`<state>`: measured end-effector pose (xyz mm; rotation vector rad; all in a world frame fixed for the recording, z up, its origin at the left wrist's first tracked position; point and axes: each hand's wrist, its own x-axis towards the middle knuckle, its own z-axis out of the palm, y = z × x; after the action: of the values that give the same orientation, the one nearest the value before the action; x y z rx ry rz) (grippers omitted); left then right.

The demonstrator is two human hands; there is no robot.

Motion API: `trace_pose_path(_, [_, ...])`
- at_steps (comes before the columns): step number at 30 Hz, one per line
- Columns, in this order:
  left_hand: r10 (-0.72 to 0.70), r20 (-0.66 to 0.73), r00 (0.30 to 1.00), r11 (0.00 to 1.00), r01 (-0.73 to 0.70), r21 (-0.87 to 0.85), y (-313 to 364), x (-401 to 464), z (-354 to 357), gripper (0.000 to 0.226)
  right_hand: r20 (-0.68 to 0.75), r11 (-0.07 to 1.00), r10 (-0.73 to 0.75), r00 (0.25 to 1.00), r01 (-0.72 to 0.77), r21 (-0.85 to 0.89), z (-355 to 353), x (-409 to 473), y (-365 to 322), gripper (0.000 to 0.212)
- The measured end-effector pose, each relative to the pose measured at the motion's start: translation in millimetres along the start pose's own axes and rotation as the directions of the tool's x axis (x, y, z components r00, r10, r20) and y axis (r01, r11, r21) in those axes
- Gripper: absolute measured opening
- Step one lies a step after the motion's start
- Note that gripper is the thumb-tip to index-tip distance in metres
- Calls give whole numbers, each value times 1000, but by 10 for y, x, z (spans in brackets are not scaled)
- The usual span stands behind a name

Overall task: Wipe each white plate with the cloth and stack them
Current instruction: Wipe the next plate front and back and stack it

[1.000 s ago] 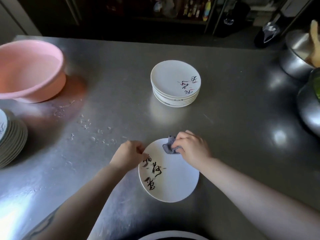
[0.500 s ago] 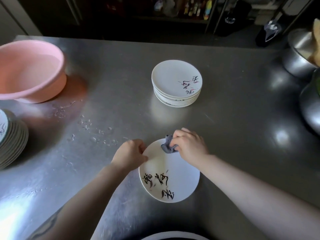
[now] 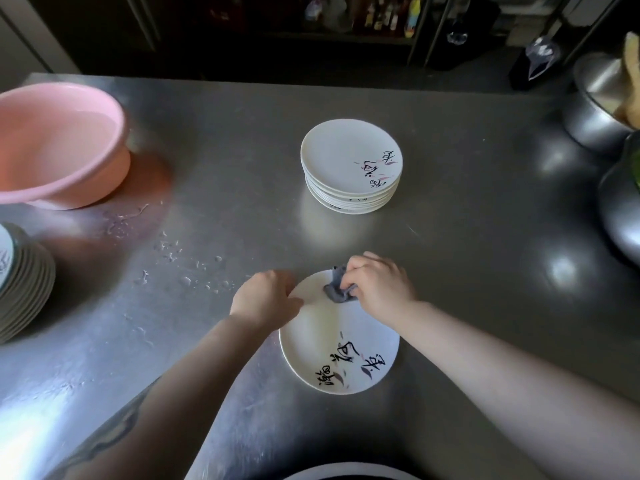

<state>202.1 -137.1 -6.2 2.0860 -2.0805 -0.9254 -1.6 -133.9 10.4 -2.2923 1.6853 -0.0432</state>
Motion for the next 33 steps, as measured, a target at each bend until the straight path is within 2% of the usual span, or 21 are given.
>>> trace_pose_path(2, [22,-43,999,999,-24,-47,111,62,1,23,5,1000,-19,1000,19,6,8,52,-81,17])
trace_pose_path(4, [-28,-52,998,991,21,-131,135,91,2,31,-3,1000,-9,1000,9,7,18,67,-91,16])
trace_pose_path(8, [-137,46,989,976,143,-166,-54,37,-27,29,2,996,82,997,-82,22,5,-33,77,18])
trace_pose_path(10, [-109,175,978,986,129,-105,-92,-14,-43,26,5,995,99,995,-99,6,1,-77,138,20])
trace_pose_path(12, [-71,220,973,997,62,46,-20,-4,-55,24,-1,996,88,996,-88,-3,1,-65,118,20])
trace_pose_path(14, [-23,112,993,995,11,103,112,50,-68,16,1,999,50,999,-50,12,15,-25,34,18])
trace_pose_path(16, [5,15,1000,1000,-6,12,220,115,-47,16,7,999,14,1000,-14,32,43,8,-54,17])
trace_pose_path(18, [-40,2,999,994,40,-99,207,139,-24,19,4,999,9,1000,-9,34,46,6,-69,17])
trace_pose_path(20, [-113,81,990,968,128,-215,74,112,-30,24,-2,999,32,999,-32,29,29,-27,2,18])
trace_pose_path(22, [-133,232,964,924,206,-322,-76,46,-41,25,-7,998,51,999,-51,21,5,-85,97,20])
trace_pose_path(24, [-92,299,950,944,179,-279,-138,-7,-41,25,-40,999,37,999,-37,10,17,-124,132,21])
trace_pose_path(26, [-48,173,984,983,77,-164,-99,7,-26,23,-50,1000,19,999,-19,14,41,-102,71,21])
trace_pose_path(28, [-8,31,999,987,13,-163,19,56,-39,18,-56,1000,0,998,1,27,53,-31,-35,18])
trace_pose_path(30, [-5,16,1000,980,8,-200,122,96,-46,16,-57,999,-19,998,20,32,56,35,-121,15])
trace_pose_path(33, [-106,43,993,978,112,-176,47,72,-50,18,-50,999,-20,999,22,40,52,43,-104,15])
